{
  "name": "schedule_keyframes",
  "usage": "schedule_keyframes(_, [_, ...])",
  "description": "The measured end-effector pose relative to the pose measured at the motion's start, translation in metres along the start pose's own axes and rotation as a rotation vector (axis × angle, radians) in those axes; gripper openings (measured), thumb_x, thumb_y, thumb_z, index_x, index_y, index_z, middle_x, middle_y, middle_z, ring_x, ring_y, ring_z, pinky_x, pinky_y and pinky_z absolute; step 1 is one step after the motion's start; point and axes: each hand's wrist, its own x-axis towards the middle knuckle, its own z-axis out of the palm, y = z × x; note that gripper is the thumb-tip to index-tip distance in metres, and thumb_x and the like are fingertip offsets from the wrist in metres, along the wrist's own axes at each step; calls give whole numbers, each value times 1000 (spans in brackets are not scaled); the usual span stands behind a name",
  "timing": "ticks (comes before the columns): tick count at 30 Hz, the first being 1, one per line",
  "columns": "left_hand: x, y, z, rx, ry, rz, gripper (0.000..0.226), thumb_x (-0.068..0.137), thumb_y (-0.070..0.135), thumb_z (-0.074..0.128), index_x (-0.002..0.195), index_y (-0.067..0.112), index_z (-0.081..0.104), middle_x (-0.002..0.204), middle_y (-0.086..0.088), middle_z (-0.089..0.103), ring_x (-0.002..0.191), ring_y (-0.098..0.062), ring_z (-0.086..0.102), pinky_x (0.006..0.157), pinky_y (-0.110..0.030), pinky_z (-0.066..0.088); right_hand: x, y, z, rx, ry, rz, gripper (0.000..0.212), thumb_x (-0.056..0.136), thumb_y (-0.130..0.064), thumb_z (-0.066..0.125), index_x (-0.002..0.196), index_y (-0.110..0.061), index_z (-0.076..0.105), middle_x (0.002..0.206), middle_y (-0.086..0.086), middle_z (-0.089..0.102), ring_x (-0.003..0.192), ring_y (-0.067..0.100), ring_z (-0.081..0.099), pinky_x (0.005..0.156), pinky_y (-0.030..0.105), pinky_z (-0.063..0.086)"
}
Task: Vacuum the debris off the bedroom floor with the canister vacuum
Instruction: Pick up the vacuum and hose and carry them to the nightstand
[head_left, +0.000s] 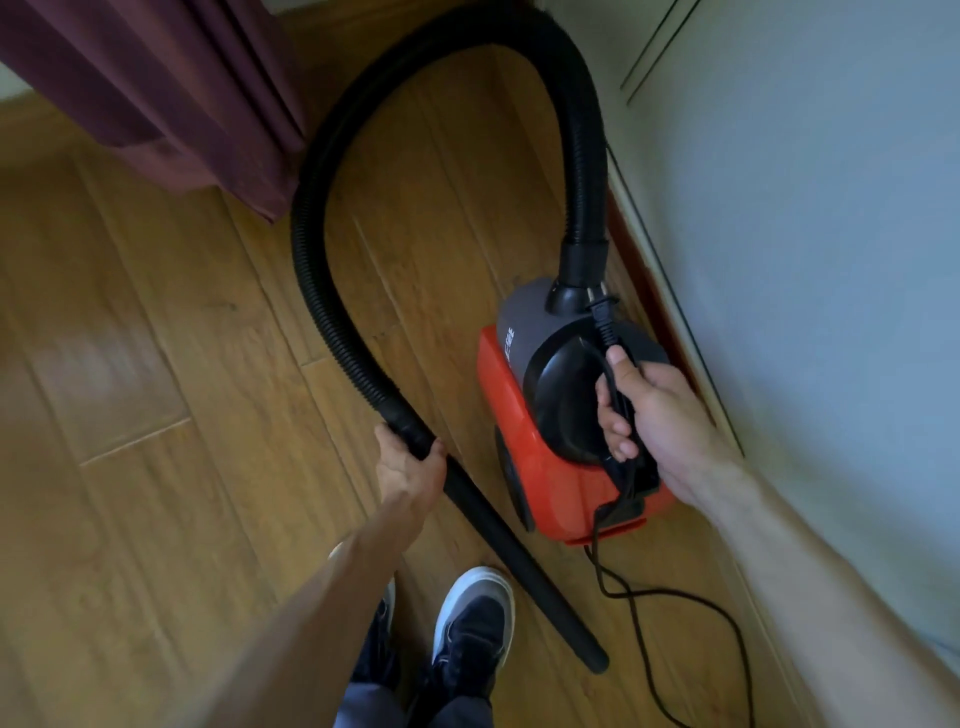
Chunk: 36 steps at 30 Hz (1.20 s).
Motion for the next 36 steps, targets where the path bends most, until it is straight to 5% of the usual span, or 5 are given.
schedule_keyframes(11, [-163, 79, -61, -134, -120, 124, 58, 86, 13, 70, 88, 62, 39, 107, -3, 65, 99, -27, 68, 85, -52, 57, -123, -69, 2, -10, -22, -45, 41, 106, -31, 36, 79, -4, 51, 49, 2, 38, 39, 14, 32, 40, 25, 29])
schedule_keyframes(17, [-247, 143, -97, -86, -125, 238, 63, 86, 15, 69, 107, 62, 32, 110, 3, 62, 110, -25, 62, 86, -50, 57, -190, -116, 0, 35, -9, -113, 41, 107, -30, 36, 80, -3, 52, 51, 3, 42, 42, 17, 36, 44, 26, 32])
schedule_keyframes(21, [-292, 184, -112, -36, -133, 337, 68, 86, 14, 68, 92, 71, 31, 98, 1, 67, 95, -21, 68, 86, -46, 57, -227, -147, 2, 117, 31, -150, 39, 107, -28, 36, 80, -4, 52, 51, 3, 42, 44, 18, 37, 44, 26, 34])
schedule_keyframes(29, [-374, 249, -158, 1, -105, 436, 53, 83, 13, 70, 117, 39, 39, 87, -4, 71, 77, -23, 71, 75, -45, 60, -301, -215, 26, 189, 50, -259, 37, 107, -24, 35, 79, -5, 48, 49, 3, 41, 40, 17, 34, 44, 27, 30])
schedule_keyframes(36, [-428, 276, -220, 85, -78, 562, 48, 81, 11, 71, 113, 33, 42, 79, 4, 71, 73, -16, 70, 73, -39, 59, -359, -250, 61, 274, 54, -274, 35, 107, -26, 36, 81, -7, 48, 51, 1, 41, 43, 15, 35, 44, 27, 31])
